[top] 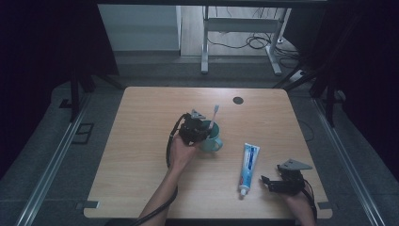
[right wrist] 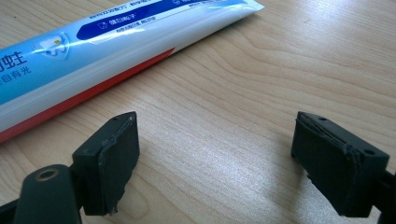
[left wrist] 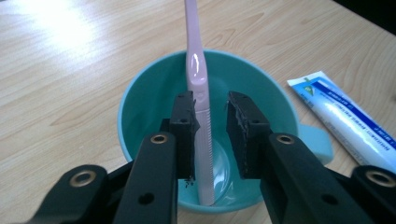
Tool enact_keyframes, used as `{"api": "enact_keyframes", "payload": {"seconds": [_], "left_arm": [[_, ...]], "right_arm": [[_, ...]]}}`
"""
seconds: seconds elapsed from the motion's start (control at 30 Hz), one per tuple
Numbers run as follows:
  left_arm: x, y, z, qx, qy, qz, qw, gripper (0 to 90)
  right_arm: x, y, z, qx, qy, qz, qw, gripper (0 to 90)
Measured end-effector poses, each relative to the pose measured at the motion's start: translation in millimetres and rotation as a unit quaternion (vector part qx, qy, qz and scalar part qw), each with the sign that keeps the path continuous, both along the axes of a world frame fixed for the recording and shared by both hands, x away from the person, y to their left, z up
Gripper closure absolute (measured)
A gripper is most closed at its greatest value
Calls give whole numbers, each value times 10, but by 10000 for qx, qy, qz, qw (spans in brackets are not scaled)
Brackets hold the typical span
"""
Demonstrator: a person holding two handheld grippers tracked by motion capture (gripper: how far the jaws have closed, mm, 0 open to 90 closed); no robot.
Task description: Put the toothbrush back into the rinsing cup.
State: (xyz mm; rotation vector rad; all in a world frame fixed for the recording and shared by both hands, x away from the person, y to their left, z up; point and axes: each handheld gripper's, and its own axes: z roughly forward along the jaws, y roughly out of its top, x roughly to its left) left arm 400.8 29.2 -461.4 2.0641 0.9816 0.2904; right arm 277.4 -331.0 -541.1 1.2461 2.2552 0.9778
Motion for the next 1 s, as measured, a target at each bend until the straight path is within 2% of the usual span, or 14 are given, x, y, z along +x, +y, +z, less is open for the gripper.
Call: {"api": "enact_keyframes", "payload": {"seconds": [0.37, 0.5, 0.7, 1.0], "left_arm": [[-69, -25, 128, 19, -181, 17, 9998, 521], [-91, -17, 175, 57, -215, -16, 9998, 478], [-130, -12, 227, 172, -212, -75, 9996, 393], [-162, 39, 276, 151, -92, -97, 9998, 281]], "right_arm": [[1, 0, 0, -1, -3, 2, 10000, 152], [1, 0, 0, -1, -3, 2, 10000, 152], [1, 0, 0, -2, -4, 2, 10000, 153], [0, 0, 0, -2, -3, 2, 10000, 152]]}}
